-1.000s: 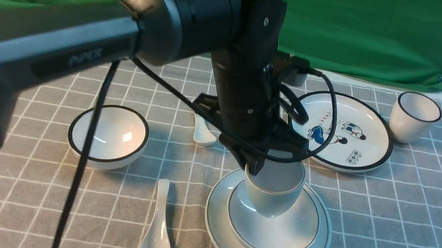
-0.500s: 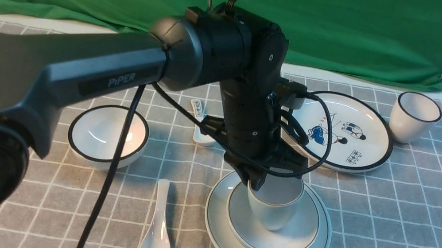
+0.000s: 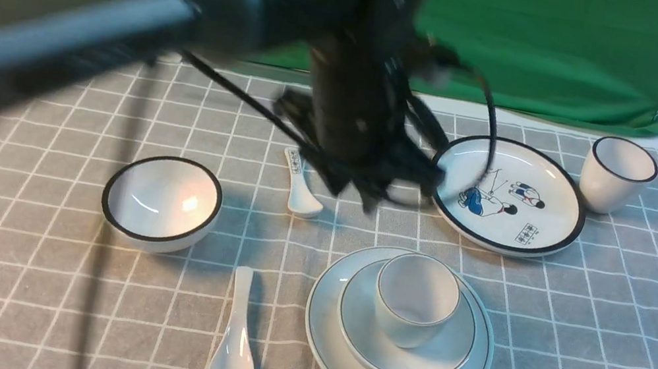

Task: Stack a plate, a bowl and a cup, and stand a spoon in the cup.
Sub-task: Use the left arm to grab a blue soup spoon

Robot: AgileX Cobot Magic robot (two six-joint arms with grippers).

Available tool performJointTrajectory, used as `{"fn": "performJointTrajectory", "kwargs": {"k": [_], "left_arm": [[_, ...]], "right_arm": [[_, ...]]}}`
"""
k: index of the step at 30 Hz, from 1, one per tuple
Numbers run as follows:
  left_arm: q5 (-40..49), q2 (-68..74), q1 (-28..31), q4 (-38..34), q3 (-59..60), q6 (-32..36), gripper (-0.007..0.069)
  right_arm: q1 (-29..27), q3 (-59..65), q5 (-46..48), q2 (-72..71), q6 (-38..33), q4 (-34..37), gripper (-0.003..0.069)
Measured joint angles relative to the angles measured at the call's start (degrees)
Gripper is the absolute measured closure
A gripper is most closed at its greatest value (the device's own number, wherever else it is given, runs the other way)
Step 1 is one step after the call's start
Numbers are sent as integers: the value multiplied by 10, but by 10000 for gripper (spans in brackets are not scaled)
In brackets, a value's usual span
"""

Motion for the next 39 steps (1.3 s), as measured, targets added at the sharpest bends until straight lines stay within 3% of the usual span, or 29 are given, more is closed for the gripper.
{"fn": "performJointTrajectory", "kwargs": {"k": [4, 10, 15, 22, 26, 29, 32, 33, 39], "left_arm": [[-4, -82, 44, -5, 120, -35, 593], [-94, -84, 53, -18, 255, -73, 601], [-134, -48, 54, -20, 277, -87, 511], [-171, 19, 66, -18, 279, -124, 221], [-180, 37, 67, -17, 279, -132, 147], [-181, 46, 67, -16, 279, -135, 216], [-186, 47, 68, -16, 279, -130, 392], [-188, 47, 68, -16, 279, -127, 484], [-194, -26, 64, -12, 280, -83, 506]], "right_arm": [[0, 0, -6, 0, 0, 0, 622], [0, 0, -10, 0, 0, 0, 614], [0, 0, -10, 0, 0, 0, 613], [0, 0, -10, 0, 0, 0, 608], [0, 0, -10, 0, 0, 0, 606], [0, 0, -10, 0, 0, 0, 606], [0, 0, -10, 0, 0, 0, 606], [0, 0, -10, 0, 0, 0, 606], [0, 0, -10, 0, 0, 0, 603]]}}
